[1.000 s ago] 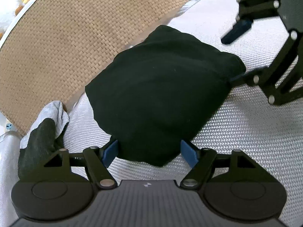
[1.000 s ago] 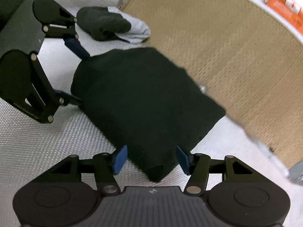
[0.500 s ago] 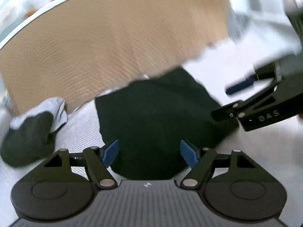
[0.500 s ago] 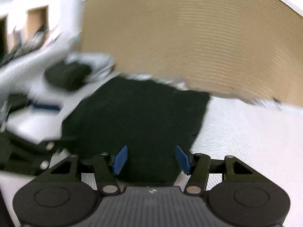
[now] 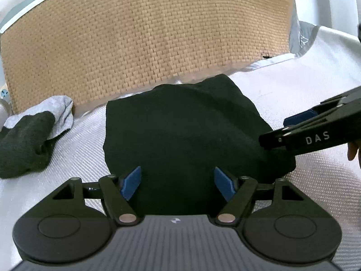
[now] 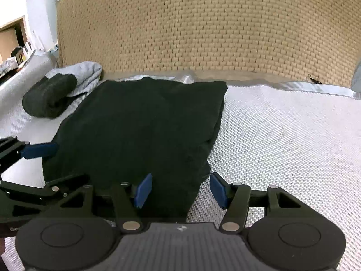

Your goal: Fold clothes

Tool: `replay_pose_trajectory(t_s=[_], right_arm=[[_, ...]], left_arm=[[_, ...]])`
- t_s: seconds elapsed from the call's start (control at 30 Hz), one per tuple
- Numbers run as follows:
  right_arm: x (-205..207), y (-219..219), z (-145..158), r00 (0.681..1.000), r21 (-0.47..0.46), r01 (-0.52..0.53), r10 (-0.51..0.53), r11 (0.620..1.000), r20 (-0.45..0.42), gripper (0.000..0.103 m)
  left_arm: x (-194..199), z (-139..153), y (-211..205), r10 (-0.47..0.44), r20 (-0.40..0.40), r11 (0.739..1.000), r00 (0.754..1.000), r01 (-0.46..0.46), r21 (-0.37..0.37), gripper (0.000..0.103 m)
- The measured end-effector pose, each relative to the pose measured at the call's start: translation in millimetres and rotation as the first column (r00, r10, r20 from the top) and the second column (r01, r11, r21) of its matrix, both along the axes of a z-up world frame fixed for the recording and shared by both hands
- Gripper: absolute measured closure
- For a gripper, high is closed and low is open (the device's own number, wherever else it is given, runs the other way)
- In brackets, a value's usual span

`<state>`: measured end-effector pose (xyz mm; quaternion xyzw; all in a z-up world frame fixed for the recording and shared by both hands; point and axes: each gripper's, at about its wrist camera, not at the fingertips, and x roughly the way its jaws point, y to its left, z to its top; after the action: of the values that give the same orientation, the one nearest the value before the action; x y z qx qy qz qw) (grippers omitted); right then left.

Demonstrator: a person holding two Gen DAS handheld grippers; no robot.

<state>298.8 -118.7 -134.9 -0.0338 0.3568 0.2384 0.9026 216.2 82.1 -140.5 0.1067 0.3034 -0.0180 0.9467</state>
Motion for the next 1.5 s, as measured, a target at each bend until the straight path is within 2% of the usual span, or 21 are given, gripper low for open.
replay_pose_trajectory(t_s=[0.13, 0.23, 0.3, 0.37, 0.47, 0.6, 0.67, 0.77, 0.83, 0.87, 0.93, 1.07, 1.1, 1.17, 1.27, 1.33, 1.5], right_arm=[[0.5, 2.7, -1.0, 1.000, -0.024, -0.009, 0.009, 1.000, 0.014, 0.042], [1.3, 2.0, -1.1, 1.000, -0.021, -0.008, 0.008, 1.000, 0.011, 0.042], [2.1, 2.0, -1.4, 1.000, -0.022, -0.008, 0.008, 1.000, 0.009, 0.042], [2.1, 2.3, -1.2, 1.000, -0.024, -0.010, 0.010, 1.000, 0.009, 0.042], [1.3, 3.1, -1.0, 1.000, -0.029, -0.012, 0.012, 0.999, 0.012, 0.042], [0.8, 4.2, -1.0, 1.000, -0.036, -0.013, 0.014, 0.999, 0.014, 0.042], [0.5, 4.2, -1.0, 1.000, -0.038, -0.014, 0.014, 0.999, 0.014, 0.042], [0.3, 4.5, -0.5, 1.000, -0.041, -0.015, 0.016, 0.999, 0.016, 0.042], [0.0, 4.8, 0.0, 1.000, -0.044, -0.017, 0.017, 0.999, 0.018, 0.042], [-0.1, 4.7, -0.9, 1.000, -0.045, -0.017, 0.017, 0.999, 0.019, 0.042], [-0.6, 5.4, -2.0, 1.000, -0.046, -0.016, 0.017, 0.999, 0.021, 0.042], [-1.3, 6.4, -4.2, 1.000, -0.048, -0.017, 0.018, 0.999, 0.022, 0.042], [-1.7, 6.4, -4.7, 1.000, -0.049, -0.017, 0.018, 0.999, 0.023, 0.042], [-2.0, 7.4, -5.1, 1.000, -0.051, -0.016, 0.018, 0.999, 0.024, 0.042], [-2.7, 8.6, -5.3, 0.999, -0.058, -0.017, 0.018, 0.998, 0.028, 0.042], [-3.4, 9.4, -5.3, 0.999, -0.064, -0.018, 0.020, 0.998, 0.032, 0.042], [-4.1, 10.9, -5.8, 0.999, -0.076, -0.021, 0.024, 0.997, 0.037, 0.042]], left_arm=[[-3.6, -1.1, -0.3, -0.027, 0.000, 0.999, 1.000, 0.027, 0.025, 0.028], [-5.4, -0.1, -2.2, -0.068, -0.009, 0.995, 0.998, 0.068, 0.073, 0.028], [-7.2, 0.3, -5.0, -0.107, -0.017, 0.986, 0.994, 0.108, 0.129, 0.028], [-9.0, -0.3, -10.1, -0.163, -0.028, 0.963, 0.986, 0.165, 0.213, 0.028], [-14.1, -3.6, -20.6, -0.271, -0.096, 0.890, 0.958, 0.287, 0.354, 0.028], [-18.0, -17.7, -32.1, -0.355, -0.253, 0.747, 0.900, 0.436, 0.502, 0.027], [-19.7, -26.5, -35.4, -0.360, -0.291, 0.688, 0.887, 0.462, 0.559, 0.027], [-14.7, -37.7, -38.9, -0.339, -0.319, 0.642, 0.885, 0.465, 0.609, 0.025], [-9.5, -42.8, -42.4, -0.329, -0.324, 0.611, 0.887, 0.461, 0.644, 0.021], [-6.2, -43.0, -42.9, -0.326, -0.324, 0.612, 0.888, 0.459, 0.644, 0.020], [1.1, -42.5, -42.4, -0.318, -0.323, 0.622, 0.891, 0.453, 0.638, 0.010], [13.0, -40.7, -36.3, -0.321, -0.341, 0.644, 0.884, 0.468, 0.605, 0.007], [14.6, -39.8, -35.2, -0.325, -0.347, 0.646, 0.880, 0.475, 0.598, 0.006], [14.3, -42.4, -34.3, -0.338, -0.353, 0.627, 0.872, 0.489, 0.607, 0.004], [14.4, -44.3, -35.5, -0.351, -0.365, 0.601, 0.862, 0.507, 0.618, 0.004], [16.2, -43.3, -35.1, -0.356, -0.374, 0.600, 0.857, 0.516, 0.611, 0.006], [16.0, -40.8, -34.1, -0.366, -0.384, 0.607, 0.848, 0.530, 0.591, 0.020]])
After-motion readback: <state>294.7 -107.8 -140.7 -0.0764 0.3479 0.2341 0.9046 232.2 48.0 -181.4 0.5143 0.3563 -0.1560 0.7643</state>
